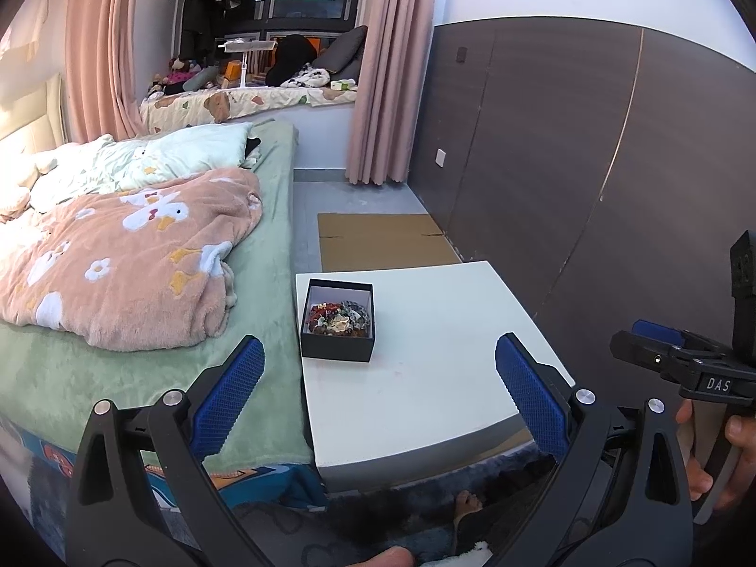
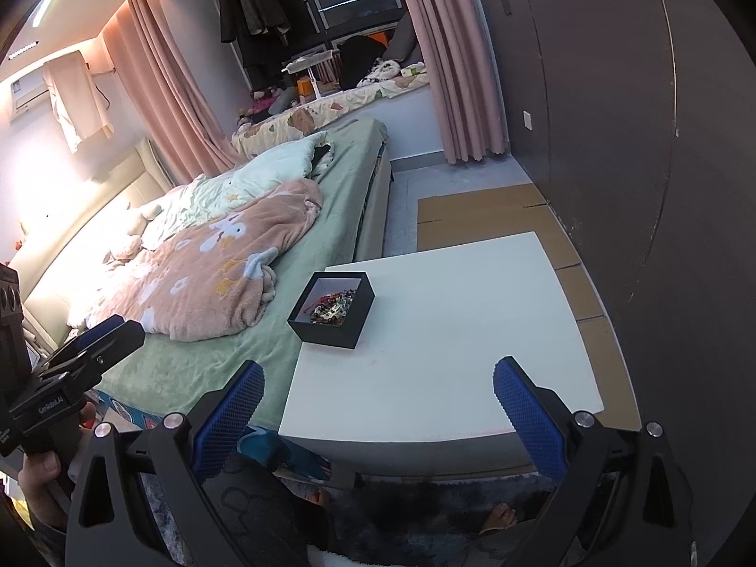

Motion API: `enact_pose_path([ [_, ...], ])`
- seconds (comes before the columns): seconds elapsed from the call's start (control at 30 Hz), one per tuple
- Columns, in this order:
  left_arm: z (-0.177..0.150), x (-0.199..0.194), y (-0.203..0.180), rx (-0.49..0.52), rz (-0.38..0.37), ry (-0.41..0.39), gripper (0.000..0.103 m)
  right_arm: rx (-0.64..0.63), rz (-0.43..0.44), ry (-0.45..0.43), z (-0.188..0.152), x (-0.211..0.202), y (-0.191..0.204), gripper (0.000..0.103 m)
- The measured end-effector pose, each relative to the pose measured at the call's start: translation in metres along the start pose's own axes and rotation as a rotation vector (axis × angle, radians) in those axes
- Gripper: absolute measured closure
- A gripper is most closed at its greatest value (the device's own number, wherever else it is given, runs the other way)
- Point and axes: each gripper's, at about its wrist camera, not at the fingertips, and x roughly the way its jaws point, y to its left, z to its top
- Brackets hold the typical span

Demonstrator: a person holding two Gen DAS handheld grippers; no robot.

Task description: Organize jewelry

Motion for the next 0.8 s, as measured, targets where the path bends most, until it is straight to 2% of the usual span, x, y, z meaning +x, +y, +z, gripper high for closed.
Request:
enact_pose_path([
  [0.8,0.0,-0.009,-0.003,0.009,0.009,-0.014,0.005,0.021,0.018,-0.017,0.004,-0.013,-0.002,0.008],
])
